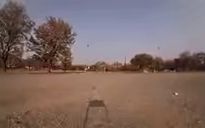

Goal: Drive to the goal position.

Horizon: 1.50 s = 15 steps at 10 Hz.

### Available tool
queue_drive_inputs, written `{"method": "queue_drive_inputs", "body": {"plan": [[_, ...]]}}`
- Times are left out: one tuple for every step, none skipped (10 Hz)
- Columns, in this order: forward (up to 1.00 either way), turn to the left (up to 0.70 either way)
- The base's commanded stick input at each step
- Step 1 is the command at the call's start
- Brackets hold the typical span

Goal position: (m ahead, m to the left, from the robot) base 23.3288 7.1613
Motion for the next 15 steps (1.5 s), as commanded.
{"method": "queue_drive_inputs", "body": {"plan": [[0.70, 0.00], [0.70, 0.00], [0.70, 0.00], [0.70, 0.00], [0.70, 0.00], [0.70, 0.00], [0.70, 0.00], [0.70, 0.00], [0.70, 0.00], [0.70, 0.00], [0.70, 0.00], [0.70, 0.00], [0.70, 0.00], [0.70, 0.00], [0.70, 0.00]]}}
